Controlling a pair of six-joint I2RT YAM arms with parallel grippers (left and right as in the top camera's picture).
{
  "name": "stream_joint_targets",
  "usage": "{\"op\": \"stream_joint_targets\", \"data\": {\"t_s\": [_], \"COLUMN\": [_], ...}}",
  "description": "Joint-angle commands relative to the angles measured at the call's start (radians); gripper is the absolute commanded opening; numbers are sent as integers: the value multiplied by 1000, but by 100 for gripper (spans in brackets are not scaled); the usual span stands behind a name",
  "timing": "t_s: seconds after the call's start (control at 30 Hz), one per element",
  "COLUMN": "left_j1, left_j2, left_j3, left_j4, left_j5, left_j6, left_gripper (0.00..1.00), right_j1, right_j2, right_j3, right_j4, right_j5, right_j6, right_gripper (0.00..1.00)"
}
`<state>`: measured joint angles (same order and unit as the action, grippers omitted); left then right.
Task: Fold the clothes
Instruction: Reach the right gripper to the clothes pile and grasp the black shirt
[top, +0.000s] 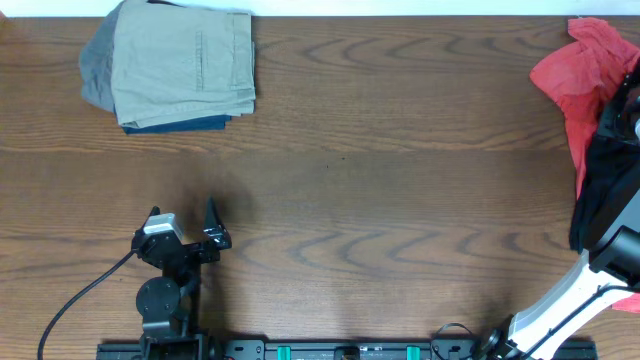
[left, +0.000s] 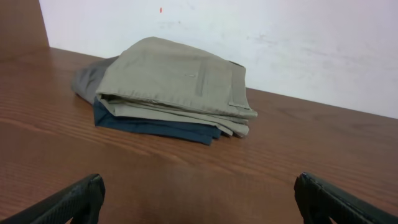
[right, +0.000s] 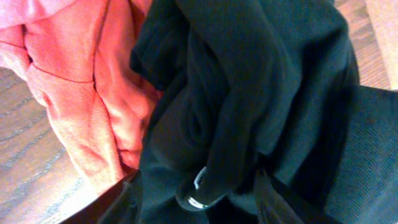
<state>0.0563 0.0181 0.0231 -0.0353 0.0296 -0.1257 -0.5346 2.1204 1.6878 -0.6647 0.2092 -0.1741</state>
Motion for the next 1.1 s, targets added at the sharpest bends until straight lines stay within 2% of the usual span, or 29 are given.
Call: {"op": "stream_joint_targets", "data": {"t_s": [0.0, 0.07, 0.13, 0.2, 0.23, 0.27, 0.33, 0.53, 0.63, 0.67, 0.83, 1.07], "left_j1": [4, 4, 4, 4, 4, 4, 4, 4, 4, 4, 4, 4], "left_j2": [0, 0, 0, 0, 0, 0, 0, 0, 0, 0, 0, 0], "left_j3": [-19, -19, -19, -19, -19, -19, -19, -19, -19, -19, -19, -19], "left_j4": [-35, -35, -35, -35, -35, -35, -35, -35, -35, -35, -35, -35], "left_j5": [-16, -16, -16, -16, -16, -16, -16, -16, -16, -16, -16, -16], "left_j6": [13, 13, 14, 13, 13, 13, 13, 14, 13, 13, 13, 13], "left_gripper": [98, 98, 98, 98, 98, 98, 98, 98, 98, 98, 98, 98], "right_j1": [-5, -8, -10, -10, -12, -12, -13, -16, -19, -22, -35, -36], "right_j2": [8, 8, 8, 8, 8, 9, 9, 10, 14, 16, 19, 8], "right_j3": [16, 16, 16, 16, 15, 15, 14, 11, 11, 11, 11, 14], "right_j4": [3, 2, 1, 1, 0, 0, 0, 0, 3, 3, -5, -1], "right_j5": [5, 12, 12, 12, 11, 11, 12, 11, 12, 12, 11, 12], "right_j6": [0, 0, 0, 0, 0, 0, 0, 0, 0, 0, 2, 22], "right_gripper": [47, 41, 40, 45, 53, 55, 55, 38, 38, 34, 1, 1]}}
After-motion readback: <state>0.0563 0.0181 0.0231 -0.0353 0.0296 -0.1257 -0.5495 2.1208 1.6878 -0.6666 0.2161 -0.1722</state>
